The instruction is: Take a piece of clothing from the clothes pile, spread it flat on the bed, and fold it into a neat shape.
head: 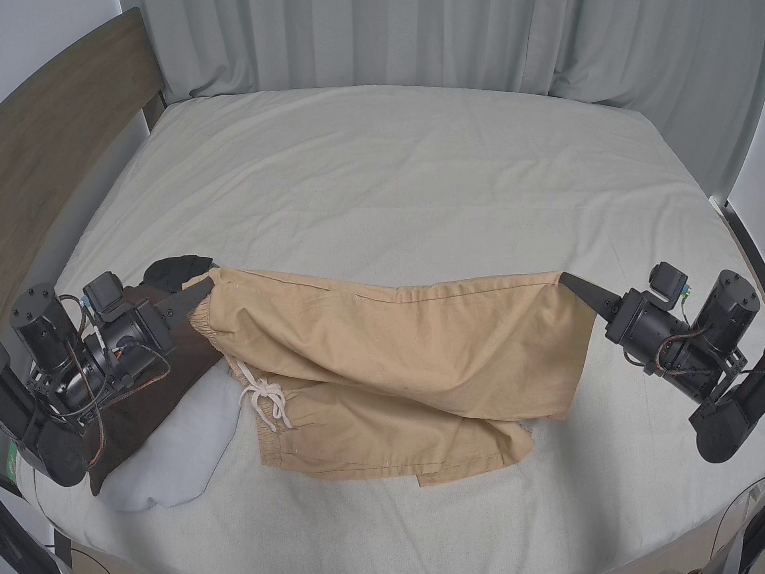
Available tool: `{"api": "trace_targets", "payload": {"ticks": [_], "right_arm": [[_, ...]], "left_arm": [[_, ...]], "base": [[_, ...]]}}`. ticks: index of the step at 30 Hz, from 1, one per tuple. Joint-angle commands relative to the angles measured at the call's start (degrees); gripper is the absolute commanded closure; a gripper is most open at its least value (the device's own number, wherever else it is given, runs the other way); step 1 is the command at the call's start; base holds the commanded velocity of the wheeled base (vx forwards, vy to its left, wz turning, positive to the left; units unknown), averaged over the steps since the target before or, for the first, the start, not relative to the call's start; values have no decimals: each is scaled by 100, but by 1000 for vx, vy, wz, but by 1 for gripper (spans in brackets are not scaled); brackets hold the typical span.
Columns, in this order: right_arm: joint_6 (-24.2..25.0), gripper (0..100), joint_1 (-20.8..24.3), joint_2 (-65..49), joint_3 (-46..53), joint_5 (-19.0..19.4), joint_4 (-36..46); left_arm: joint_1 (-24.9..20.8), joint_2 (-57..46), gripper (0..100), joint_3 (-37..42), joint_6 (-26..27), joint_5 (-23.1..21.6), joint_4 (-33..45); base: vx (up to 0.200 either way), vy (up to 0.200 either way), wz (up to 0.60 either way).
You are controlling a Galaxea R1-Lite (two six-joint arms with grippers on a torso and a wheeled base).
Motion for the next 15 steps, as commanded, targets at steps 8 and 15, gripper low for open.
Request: {"api": "trace_targets", "payload": {"ticks": [8, 15], "right_arm": [[-14, 100, -37, -18, -4, 5, 3], [-14, 100, -195, -9, -39, 5, 3]], "left_arm": [[106, 55, 100, -85, -5, 3, -10], [132, 64, 100, -111, -5, 12, -10]], "base": [[0, 0, 0], [0, 0, 0]]}}
